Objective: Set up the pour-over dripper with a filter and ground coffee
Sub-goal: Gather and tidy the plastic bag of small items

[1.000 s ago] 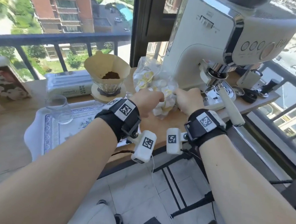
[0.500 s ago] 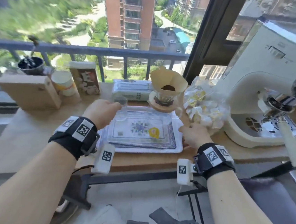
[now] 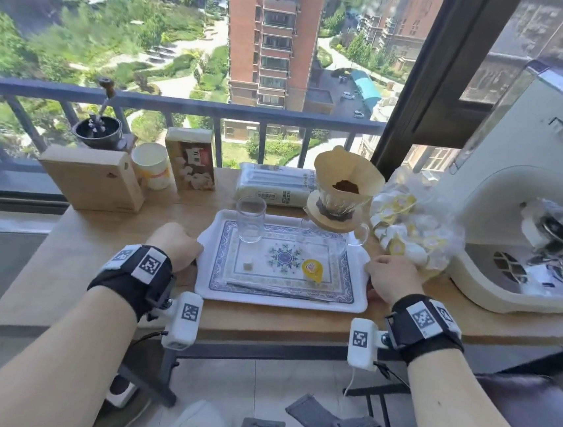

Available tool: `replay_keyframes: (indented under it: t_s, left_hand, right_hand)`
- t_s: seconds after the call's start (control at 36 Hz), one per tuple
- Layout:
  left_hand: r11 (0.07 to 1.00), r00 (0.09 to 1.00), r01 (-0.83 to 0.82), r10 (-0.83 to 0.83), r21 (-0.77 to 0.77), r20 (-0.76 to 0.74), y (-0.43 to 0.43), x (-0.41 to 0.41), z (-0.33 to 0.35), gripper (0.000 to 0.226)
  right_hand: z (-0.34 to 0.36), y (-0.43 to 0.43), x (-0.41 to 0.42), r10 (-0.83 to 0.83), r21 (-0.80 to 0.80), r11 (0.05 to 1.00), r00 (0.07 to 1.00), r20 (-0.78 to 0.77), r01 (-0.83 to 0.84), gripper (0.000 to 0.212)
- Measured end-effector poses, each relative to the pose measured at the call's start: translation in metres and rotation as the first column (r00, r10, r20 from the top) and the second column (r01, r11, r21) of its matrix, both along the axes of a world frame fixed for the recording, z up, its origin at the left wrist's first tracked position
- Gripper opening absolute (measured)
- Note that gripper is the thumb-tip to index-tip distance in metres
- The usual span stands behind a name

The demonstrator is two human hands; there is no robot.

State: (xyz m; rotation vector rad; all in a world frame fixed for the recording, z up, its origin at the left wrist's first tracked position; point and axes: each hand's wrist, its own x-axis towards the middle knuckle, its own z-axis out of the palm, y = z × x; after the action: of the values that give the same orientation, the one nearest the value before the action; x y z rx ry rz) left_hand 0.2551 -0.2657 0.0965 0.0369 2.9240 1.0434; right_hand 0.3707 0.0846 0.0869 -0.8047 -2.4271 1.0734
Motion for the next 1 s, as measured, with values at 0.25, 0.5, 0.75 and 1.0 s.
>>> replay_keyframes:
  t_s: [0.25,0.5,0.75,1.0]
  left_hand:
    - [0.997,0.996,-0.048,0.052,0.064,-0.073,-0.022,0.014,0.031,0.021]
    - [0.991,0.996,-0.035,0.044,0.129,-0.072,-0.032,0.019,0.039,0.016]
    - [0.985,0.995,-0.016,0.033,0.174,-0.096,-0.03,0.016,0.049,0.015]
    - [0.93,0.98,-0.075,0.135,0.361,-0.144,-0.032,0.018,0.046,0.029]
  right_hand:
    - [0.033,-0.026,0.014,0.008,-0.017,1.0,0.997,-0.077,-0.01,0.027]
    - [0.038,-0.034,0.018,-0.005,-0.039,0.999,0.992,-0.128,0.0,0.024]
    - [0.045,-0.038,0.022,-0.032,-0.033,0.999,0.985,-0.172,0.027,0.02]
    - [0.041,-0.034,0.017,-0.041,-0.126,0.992,0.96,-0.275,0.006,0.027]
